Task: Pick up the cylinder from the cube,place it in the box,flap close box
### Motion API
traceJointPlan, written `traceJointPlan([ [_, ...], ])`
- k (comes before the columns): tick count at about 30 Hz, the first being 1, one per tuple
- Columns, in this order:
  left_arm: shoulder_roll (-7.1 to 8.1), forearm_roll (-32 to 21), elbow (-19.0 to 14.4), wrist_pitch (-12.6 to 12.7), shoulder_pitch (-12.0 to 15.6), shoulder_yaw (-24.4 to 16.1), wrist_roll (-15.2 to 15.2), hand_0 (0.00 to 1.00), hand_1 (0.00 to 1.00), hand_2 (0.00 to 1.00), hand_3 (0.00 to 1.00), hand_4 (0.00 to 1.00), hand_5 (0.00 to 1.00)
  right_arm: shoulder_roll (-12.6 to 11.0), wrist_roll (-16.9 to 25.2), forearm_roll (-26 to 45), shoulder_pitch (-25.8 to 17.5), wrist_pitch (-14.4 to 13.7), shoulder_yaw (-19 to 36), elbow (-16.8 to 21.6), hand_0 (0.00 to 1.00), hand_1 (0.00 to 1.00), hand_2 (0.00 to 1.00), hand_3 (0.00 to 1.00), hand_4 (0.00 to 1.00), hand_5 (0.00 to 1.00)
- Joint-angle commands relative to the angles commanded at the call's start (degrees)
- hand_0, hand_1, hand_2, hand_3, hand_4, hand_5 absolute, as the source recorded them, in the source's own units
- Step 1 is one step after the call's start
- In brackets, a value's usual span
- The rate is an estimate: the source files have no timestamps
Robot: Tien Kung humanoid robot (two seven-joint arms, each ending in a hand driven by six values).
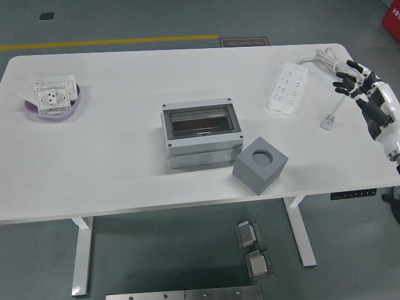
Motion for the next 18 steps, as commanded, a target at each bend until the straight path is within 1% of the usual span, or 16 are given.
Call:
traceJointPlan([
  [4,0.45,-0.82,-0.06,0.13,-0.02,0.46,-0.09,0.661,0.622,0.515,0.56,0.492,0.185,0.36,-0.95,-2.47,0.71,-0.03,-1.25,0.12,0.793,0.74,0.807,0.901,0.82,0.512],
  [5,0.48,-0.73,-0.07,0.14,-0.03,0.36,-0.02,0.661,0.623,0.517,0.562,0.499,0.188,0.5,-1.02,-2.7,0.83,-0.08,-1.4,0.08,0.794,0.742,0.806,0.9,0.816,0.5],
  [10,0.43,-0.62,-0.14,0.12,0.01,0.12,0.16,0.661,0.623,0.517,0.562,0.499,0.188,1.08,-1.08,-2.87,0.75,-0.18,-1.33,-0.19,0.794,0.742,0.806,0.9,0.816,0.5],
  [11,0.42,-0.7,-0.15,0.11,0.04,0.12,0.18,0.661,0.625,0.517,0.562,0.503,0.191,1.14,-1.09,-2.86,0.68,-0.2,-1.23,-0.25,0.81,0.754,0.807,0.899,0.838,0.526],
  [16,0.49,-0.56,-0.12,0.19,0.23,-0.41,0.44,0.661,0.625,0.517,0.562,0.503,0.191,1.27,-1.08,-2.92,0.33,-0.33,-0.23,-0.17,0.81,0.754,0.807,0.899,0.838,0.526],
  [18,0.53,-0.62,-0.09,0.29,0.31,-0.51,0.5,0.661,0.626,0.517,0.563,0.504,0.191,1.26,-1.06,-2.96,0.22,-0.34,0.12,-0.06,0.806,0.753,0.806,0.89,0.855,0.543],
])
